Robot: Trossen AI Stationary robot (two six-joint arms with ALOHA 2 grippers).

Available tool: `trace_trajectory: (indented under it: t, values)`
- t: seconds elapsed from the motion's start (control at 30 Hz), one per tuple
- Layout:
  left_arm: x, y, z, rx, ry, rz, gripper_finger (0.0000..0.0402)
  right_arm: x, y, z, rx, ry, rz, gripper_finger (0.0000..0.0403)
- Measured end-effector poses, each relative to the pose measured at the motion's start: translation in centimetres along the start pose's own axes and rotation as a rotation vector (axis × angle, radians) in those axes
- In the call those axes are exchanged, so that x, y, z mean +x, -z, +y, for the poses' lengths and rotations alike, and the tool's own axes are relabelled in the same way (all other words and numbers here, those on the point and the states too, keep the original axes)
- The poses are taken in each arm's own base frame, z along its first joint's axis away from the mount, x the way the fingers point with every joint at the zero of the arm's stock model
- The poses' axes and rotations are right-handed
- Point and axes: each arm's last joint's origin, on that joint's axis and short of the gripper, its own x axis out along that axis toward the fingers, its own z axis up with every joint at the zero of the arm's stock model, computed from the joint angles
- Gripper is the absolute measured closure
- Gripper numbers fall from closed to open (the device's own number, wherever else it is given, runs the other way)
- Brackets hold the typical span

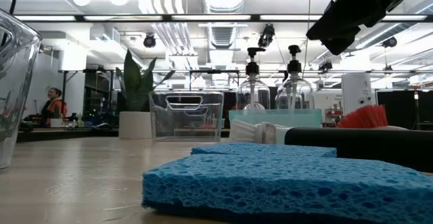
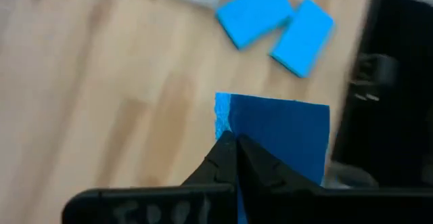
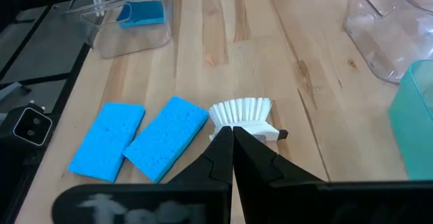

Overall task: Pick & Place Kitchen Sink Supplies
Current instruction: Put the blue sponge into the bottom transparent bin

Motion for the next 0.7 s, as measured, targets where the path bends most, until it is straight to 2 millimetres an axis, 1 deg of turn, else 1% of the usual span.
trace_trajectory:
  t: [0.07, 0.17, 0.27, 0.33, 0.43, 0.5, 0.6, 0.7]
  values:
    - [-1.1, 0.9, -0.2, -0.042, 0.042, 0.023, 0.0401, 0.0, 0.0, 0.0, 0.0, 0.0, 0.001, 0.0394]
    - [-2.3, 2.4, -0.5, -0.094, 0.045, 0.062, 0.0401, 0.0, 0.1, 0.0, -0.001, 0.001, 0.003, 0.0394]
    - [-2.6, 4.1, -1.0, -0.185, 0.025, 0.128, 0.0401, 0.0, 0.2, -0.1, 0.003, 0.002, 0.005, 0.0394]
    - [-2.4, 5.1, -1.4, -0.219, 0.012, 0.161, 0.0401, 0.0, 0.2, -0.1, 0.006, 0.002, 0.005, 0.0394]
    - [-1.9, 6.5, -2.3, -0.264, 0.009, 0.192, 0.0401, 0.0, 0.2, -0.1, 0.006, 0.003, 0.006, 0.0394]
    - [-1.1, 7.4, -2.6, -0.285, -0.016, 0.215, 0.0401, 0.1, 0.2, -0.1, 0.006, 0.002, 0.007, 0.0394]
    - [0.5, 8.7, -2.7, -0.315, -0.042, 0.244, 0.0402, 0.1, 0.2, -0.1, 0.007, 0.002, 0.007, 0.0394]
    - [2.5, 9.5, -2.8, -0.347, 0.009, 0.29, 0.0402, 0.1, 0.2, -0.1, 0.009, 0.002, 0.006, 0.0394]
